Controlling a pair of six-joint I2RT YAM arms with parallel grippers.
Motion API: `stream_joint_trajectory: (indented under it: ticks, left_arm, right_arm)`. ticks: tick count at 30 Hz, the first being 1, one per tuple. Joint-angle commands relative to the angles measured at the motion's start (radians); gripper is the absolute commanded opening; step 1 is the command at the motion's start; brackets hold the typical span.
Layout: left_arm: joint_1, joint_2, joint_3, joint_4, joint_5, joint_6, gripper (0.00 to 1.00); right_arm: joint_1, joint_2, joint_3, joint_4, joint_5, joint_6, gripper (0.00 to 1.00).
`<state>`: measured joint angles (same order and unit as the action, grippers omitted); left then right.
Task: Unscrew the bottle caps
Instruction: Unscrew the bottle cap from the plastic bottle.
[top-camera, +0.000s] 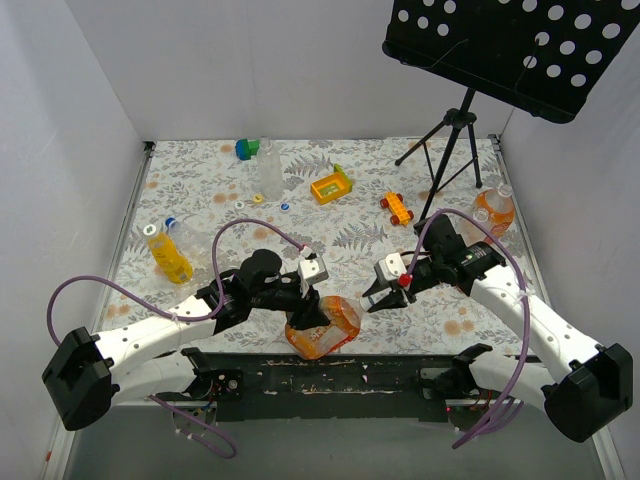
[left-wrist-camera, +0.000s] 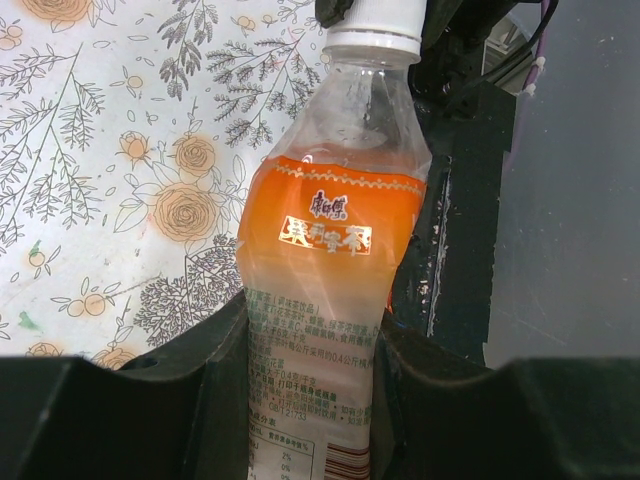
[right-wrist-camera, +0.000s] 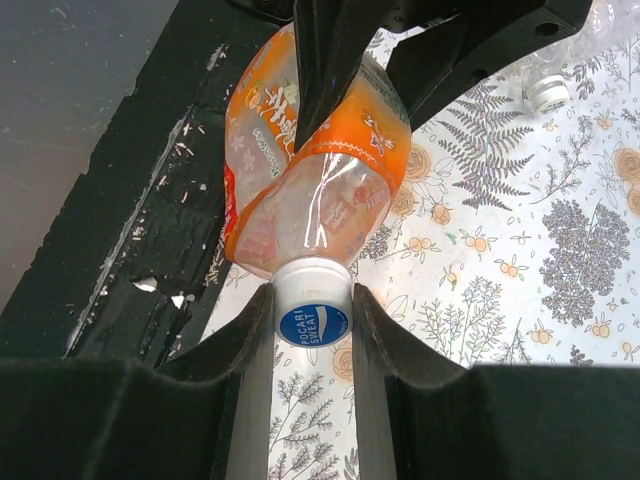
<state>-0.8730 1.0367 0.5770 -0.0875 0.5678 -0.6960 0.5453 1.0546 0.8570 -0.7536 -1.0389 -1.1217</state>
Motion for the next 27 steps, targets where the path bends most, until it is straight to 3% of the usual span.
stream_joint_trajectory:
  ticks: [1, 19, 24, 27]
  left_arm:
    - [0.005, -0.038, 0.017, 0.035, 0.014, -0.017, 0.00]
    - [0.005, -0.027, 0.029, 0.025, 0.049, -0.005, 0.00]
    - [0.005, -0.020, 0.029, 0.019, 0.049, -0.002, 0.00]
    - [0.003, -0.021, 0.029, 0.015, 0.047, -0.003, 0.00]
  right_arm:
    - [0.013, -0.010, 0.043, -0.096, 0.074, -0.095, 0.03]
    - [0.058, -0.015, 0.073, -0.144, 0.181, -0.207, 0.06]
    - [0.058, -0.007, 0.085, -0.142, 0.171, -0.193, 0.09]
    - [0.058, -0.010, 0.074, -0.099, 0.177, -0.101, 0.12]
